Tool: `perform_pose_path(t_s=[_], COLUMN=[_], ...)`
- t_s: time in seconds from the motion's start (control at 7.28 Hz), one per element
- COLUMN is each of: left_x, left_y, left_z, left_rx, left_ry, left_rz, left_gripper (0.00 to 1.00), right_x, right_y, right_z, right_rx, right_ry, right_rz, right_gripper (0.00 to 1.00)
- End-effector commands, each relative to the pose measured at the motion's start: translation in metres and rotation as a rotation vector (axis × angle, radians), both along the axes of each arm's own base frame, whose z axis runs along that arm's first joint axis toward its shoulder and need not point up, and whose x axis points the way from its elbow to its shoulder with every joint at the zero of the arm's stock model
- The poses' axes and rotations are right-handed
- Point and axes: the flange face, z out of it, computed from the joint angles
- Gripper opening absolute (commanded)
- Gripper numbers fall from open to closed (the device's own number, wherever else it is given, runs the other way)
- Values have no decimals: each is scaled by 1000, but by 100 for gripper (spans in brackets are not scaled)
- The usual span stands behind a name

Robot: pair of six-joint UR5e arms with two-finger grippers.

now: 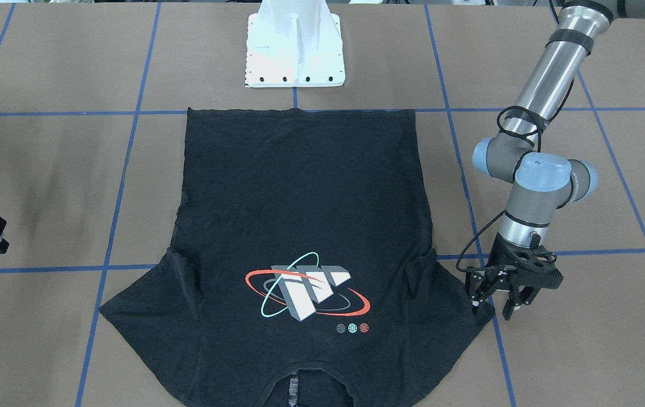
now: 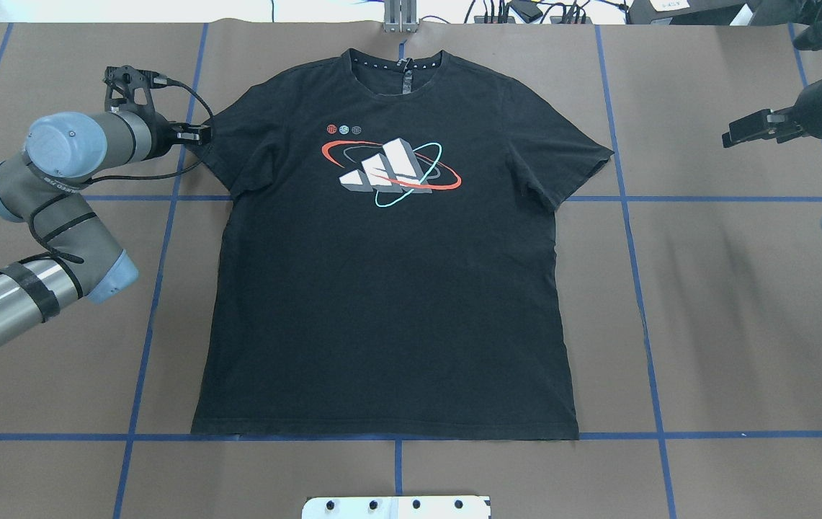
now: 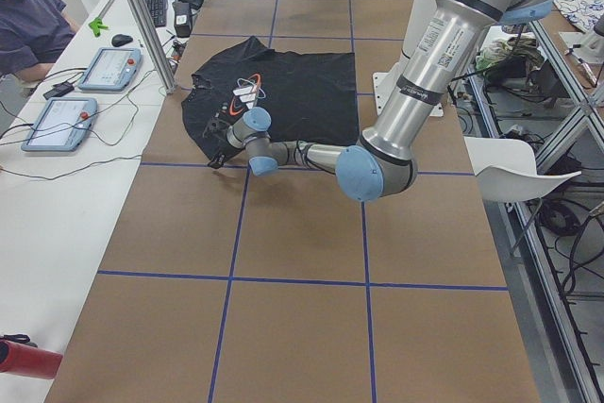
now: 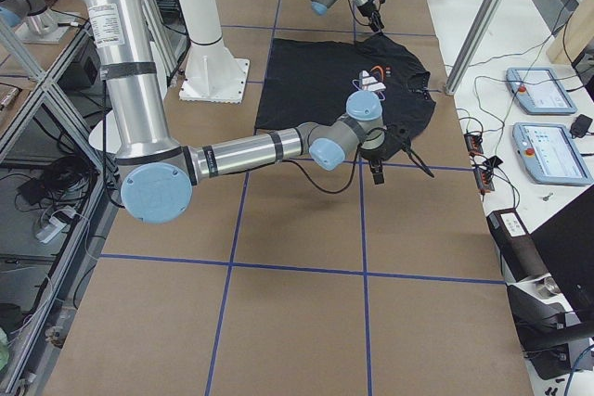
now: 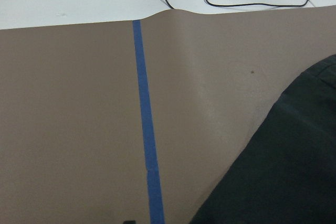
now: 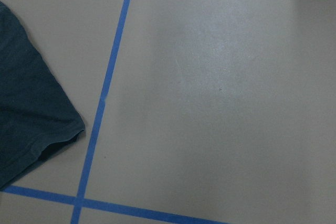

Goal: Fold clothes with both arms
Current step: 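Move the left gripper toward the shirt's shoulder nearest it while the right arm moves in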

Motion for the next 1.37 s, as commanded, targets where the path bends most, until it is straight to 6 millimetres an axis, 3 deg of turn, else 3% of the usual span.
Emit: perform_pose_path(t_s=[0.0,0.55,0.96,1.24], left_x=[1,1,1,0], left_y=[1,2,2,2], left_z=[4,6,6,6], left_rx=[-6,-9,-9,-8], left_ry=[-4,-4,-3,-2], left_rz=[2,3,4,4], left_gripper=[59,32,31,18], right_x=[0,1,1,1], right_y=[1,1,1,1], right_z=[1,2,2,2], right_rx=[-1,-2,-3,-3], right_ry=[0,1,2,2], right_rz=[0,0,-1,-1], right_gripper=[100,100,100,100])
